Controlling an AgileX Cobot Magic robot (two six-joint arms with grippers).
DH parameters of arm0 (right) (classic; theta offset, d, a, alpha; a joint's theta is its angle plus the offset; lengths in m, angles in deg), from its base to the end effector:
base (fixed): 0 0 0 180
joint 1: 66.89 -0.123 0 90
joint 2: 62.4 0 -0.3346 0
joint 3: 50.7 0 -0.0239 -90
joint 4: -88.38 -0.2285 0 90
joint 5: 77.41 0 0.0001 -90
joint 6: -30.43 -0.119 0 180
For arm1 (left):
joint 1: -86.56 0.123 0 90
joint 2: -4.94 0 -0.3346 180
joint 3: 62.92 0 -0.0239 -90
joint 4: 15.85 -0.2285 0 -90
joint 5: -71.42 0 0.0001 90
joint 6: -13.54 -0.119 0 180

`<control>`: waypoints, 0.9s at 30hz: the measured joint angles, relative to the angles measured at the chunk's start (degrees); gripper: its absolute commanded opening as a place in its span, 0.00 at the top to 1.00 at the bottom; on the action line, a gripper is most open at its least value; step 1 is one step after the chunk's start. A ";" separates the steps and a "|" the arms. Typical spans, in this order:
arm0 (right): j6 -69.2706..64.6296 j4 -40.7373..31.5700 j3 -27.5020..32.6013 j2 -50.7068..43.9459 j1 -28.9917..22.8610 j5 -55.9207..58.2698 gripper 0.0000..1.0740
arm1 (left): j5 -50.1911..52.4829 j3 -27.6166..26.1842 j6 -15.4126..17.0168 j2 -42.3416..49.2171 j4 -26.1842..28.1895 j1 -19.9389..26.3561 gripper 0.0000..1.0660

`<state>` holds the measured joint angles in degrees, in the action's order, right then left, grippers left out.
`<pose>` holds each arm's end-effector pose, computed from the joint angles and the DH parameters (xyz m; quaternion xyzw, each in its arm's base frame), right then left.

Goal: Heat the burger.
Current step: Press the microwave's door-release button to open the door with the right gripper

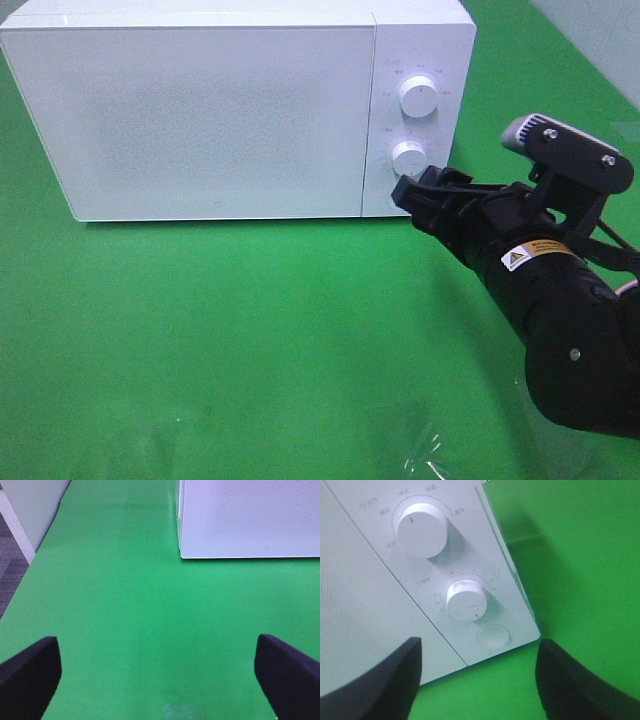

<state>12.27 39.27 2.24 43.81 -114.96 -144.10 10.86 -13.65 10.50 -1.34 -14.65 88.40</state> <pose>0.2490 0.1536 0.2206 0.2003 0.7333 0.2082 0.6154 -0.0508 -0.0038 0.2561 0.0093 0.8485 0.0121 0.5290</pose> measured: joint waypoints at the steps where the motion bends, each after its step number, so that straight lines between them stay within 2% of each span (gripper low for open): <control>1: -6.65 0.00 0.00 0.00 0.00 -0.17 0.55 | 0.00 0.00 0.00 0.00 0.00 0.00 0.08; 6: -15.81 0.00 0.00 0.00 0.00 -0.34 0.62 | 0.00 0.00 0.00 0.00 0.00 0.00 0.08; 7: -19.94 0.00 0.00 0.00 0.00 -0.34 0.69 | 0.00 0.00 0.00 0.00 0.00 0.00 0.08; 8: -19.94 0.00 0.00 0.00 0.00 -0.34 0.69 | 0.00 0.00 0.00 0.00 0.00 0.00 0.08; 10: -27.79 0.00 0.00 0.00 0.00 -0.34 0.81 | 0.00 0.00 0.00 0.00 0.00 0.00 0.08; 11: -27.79 0.00 0.00 0.00 0.00 -0.34 0.81 | 0.00 0.00 0.00 0.00 0.00 0.00 0.08; 12: -31.86 0.00 0.00 0.00 0.00 -0.11 0.86 | 0.00 0.00 0.00 0.00 0.00 0.00 0.08; 13: -31.86 0.00 0.00 0.00 0.00 -0.11 0.86 | 0.00 0.00 0.00 0.00 0.00 0.00 0.08; 14: -35.24 0.00 0.00 0.00 0.00 0.69 0.91 | 0.00 0.00 0.00 0.00 0.00 0.00 0.08; 18: -41.48 0.00 0.00 0.00 0.00 4.47 0.99 | 0.00 0.00 0.00 0.00 0.00 0.00 0.08; 27: -47.50 0.11 0.00 0.00 0.06 11.57 1.00 | 0.00 0.00 0.00 0.00 0.00 0.00 0.08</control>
<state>-35.23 39.39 2.24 43.81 -114.90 -132.53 10.86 -13.65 10.50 -1.34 -14.65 88.40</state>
